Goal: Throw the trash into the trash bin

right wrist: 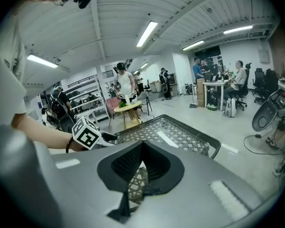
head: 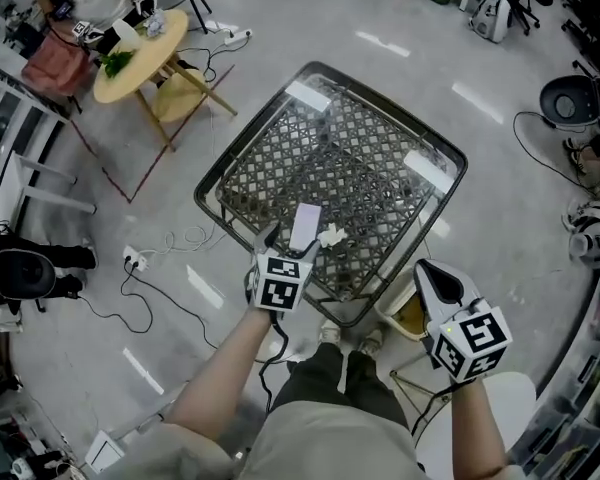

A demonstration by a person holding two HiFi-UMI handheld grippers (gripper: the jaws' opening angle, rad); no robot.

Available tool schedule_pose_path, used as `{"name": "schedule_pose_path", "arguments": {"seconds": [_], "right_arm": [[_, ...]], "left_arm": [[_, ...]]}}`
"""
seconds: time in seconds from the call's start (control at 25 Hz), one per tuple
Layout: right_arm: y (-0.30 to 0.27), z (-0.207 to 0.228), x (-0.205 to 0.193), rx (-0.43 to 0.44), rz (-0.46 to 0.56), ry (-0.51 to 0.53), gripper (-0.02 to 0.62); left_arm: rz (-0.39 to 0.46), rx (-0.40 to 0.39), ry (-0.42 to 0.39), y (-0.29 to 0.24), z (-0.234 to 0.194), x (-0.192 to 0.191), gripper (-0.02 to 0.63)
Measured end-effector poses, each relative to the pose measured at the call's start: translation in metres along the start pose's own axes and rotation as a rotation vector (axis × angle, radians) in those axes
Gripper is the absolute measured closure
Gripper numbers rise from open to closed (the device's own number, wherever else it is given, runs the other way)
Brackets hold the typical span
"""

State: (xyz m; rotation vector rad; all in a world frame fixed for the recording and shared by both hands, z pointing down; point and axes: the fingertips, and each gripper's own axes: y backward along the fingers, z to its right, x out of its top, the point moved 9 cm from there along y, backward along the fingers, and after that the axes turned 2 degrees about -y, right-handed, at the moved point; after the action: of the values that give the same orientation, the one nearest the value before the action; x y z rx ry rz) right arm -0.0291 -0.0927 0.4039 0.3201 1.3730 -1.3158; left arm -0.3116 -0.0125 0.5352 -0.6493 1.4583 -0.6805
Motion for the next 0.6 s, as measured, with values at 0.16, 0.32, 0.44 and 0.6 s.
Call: {"name": "schedule_pose_path", "arguments": {"seconds": [0.16, 0.32, 0.44, 0.6], "right_arm": [[-0.011, 0.002, -0.022, -0.001, -0.054, -0.035, 0.592], [-0.019, 0.001, -0.045, 0.005, -0.107, -0.053, 0.592], [-0.025, 0.003, -0.058, 0.003, -0.129, -0.069, 0.592], [-0.029, 0.006, -0.066, -0.005, -0.139, -0.092, 0.592]], "left_arm": [[-0.08, -0.012, 0.03, -0.031, -0.002, -0.027, 0.236], [-0.152, -0.006, 0.091, -0.06, -0.006, -0.053, 0.221], [-0.195, -0.009, 0.123, -0.077, -0.007, -0.063, 0.207], [-0.237, 0.001, 0.111, -0.094, -0.007, -0.071, 0.206]]}}
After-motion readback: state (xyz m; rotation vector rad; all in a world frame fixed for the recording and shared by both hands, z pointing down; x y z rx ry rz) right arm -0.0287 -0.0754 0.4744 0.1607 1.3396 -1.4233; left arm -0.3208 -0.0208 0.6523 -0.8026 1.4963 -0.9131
